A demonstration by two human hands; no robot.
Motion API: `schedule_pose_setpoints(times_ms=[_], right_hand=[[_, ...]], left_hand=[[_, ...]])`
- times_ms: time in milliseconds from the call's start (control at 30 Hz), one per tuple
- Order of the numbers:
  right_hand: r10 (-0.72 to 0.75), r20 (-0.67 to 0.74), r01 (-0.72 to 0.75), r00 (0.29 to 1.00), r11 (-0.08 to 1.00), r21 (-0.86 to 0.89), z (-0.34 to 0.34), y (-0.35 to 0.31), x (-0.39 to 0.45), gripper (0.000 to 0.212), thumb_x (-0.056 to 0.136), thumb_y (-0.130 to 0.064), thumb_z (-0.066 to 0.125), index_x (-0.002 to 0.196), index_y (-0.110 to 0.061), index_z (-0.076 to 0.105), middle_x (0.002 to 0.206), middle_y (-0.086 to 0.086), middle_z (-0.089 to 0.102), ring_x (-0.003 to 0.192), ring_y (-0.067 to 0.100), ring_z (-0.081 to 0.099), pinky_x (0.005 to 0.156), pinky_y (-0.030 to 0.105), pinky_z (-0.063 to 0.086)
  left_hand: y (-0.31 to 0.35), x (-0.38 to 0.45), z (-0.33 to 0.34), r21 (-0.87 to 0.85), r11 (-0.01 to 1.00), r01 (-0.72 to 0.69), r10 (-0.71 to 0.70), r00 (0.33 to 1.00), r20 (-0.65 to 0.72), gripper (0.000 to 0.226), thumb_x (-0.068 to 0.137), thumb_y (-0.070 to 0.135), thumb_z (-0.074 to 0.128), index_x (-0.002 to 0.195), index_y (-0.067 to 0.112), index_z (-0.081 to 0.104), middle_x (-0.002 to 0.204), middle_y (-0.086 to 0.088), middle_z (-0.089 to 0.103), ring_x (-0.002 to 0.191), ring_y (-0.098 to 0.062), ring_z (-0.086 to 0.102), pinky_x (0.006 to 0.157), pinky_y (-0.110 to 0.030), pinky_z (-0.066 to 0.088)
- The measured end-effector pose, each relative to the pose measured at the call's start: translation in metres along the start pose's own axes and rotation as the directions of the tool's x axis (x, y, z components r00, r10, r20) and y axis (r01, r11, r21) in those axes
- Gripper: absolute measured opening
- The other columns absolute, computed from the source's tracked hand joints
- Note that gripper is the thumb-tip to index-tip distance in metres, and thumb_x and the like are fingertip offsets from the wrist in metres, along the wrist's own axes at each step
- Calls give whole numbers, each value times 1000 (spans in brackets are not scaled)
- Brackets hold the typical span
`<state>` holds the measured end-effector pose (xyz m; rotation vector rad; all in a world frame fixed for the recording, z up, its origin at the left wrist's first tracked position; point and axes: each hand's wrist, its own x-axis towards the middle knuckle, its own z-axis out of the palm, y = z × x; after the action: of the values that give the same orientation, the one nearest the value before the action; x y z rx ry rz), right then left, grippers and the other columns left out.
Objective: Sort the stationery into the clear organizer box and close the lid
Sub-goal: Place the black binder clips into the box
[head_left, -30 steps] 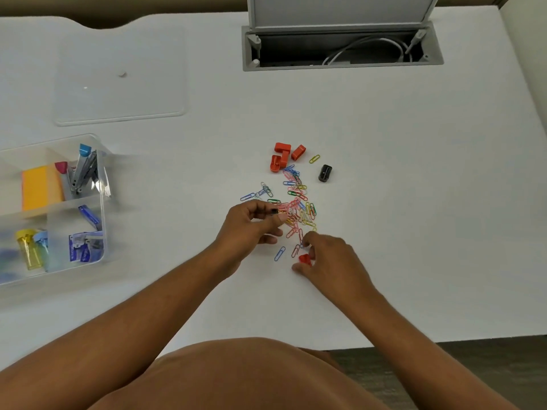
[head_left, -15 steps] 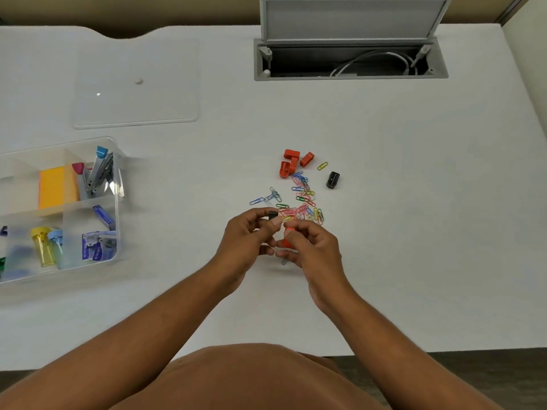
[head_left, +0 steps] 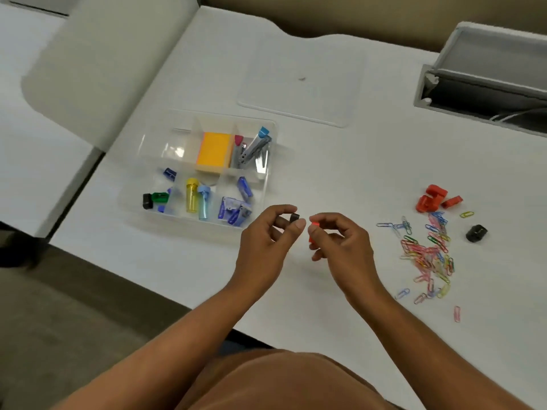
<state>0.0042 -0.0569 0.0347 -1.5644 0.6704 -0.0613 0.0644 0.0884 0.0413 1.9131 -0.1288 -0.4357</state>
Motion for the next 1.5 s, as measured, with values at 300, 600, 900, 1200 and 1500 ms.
schedule_pose_setpoints(times_ms=[300,600,900,1200,1500], right_hand=[[-164,281,232,946,945,-232,163,-33,30,24,93,-27,74,114,-34,67,101,-23,66,94,-1,64,74,20,61],[-301,403,474,864,757,-451,273,-66,75,14,93,-29,74,104,-27,65,100,-12,70,85,4,62,70,7,43],[-401,425,584,811,528,-616,280,-68,93,10,98,-27,67,102,-21,74,105,-4,73,98,14,58,78,22,37],[-429,116,415,896,715,-563,137,-34,60,23,100,-32,63,119,-19,70,117,-2,70,99,13,65,88,27,52],[-399,-201,204,895,765,-611,-51,10,28,20,101,-29,62,119,-23,67,119,-7,68,96,10,63,79,22,53]], left_hand=[[-54,38,-180,424,905,21,159,909,-386,34,93,45,71,120,25,64,106,6,73,88,-12,59,77,-32,53],[-98,77,-246,650,753,97,188,916,-355,18,89,30,79,104,20,79,126,-4,67,110,-22,60,89,-32,37],[-91,65,-228,589,806,-65,293,908,-301,18,89,13,78,105,19,75,114,-4,61,101,-20,61,84,-39,47],[-36,58,-112,496,834,-243,368,914,-172,11,91,9,73,100,14,74,105,-7,65,102,-21,59,84,-35,53],[19,46,62,406,791,-457,417,889,189,16,94,14,68,108,21,73,106,5,60,96,-5,51,91,-33,51]])
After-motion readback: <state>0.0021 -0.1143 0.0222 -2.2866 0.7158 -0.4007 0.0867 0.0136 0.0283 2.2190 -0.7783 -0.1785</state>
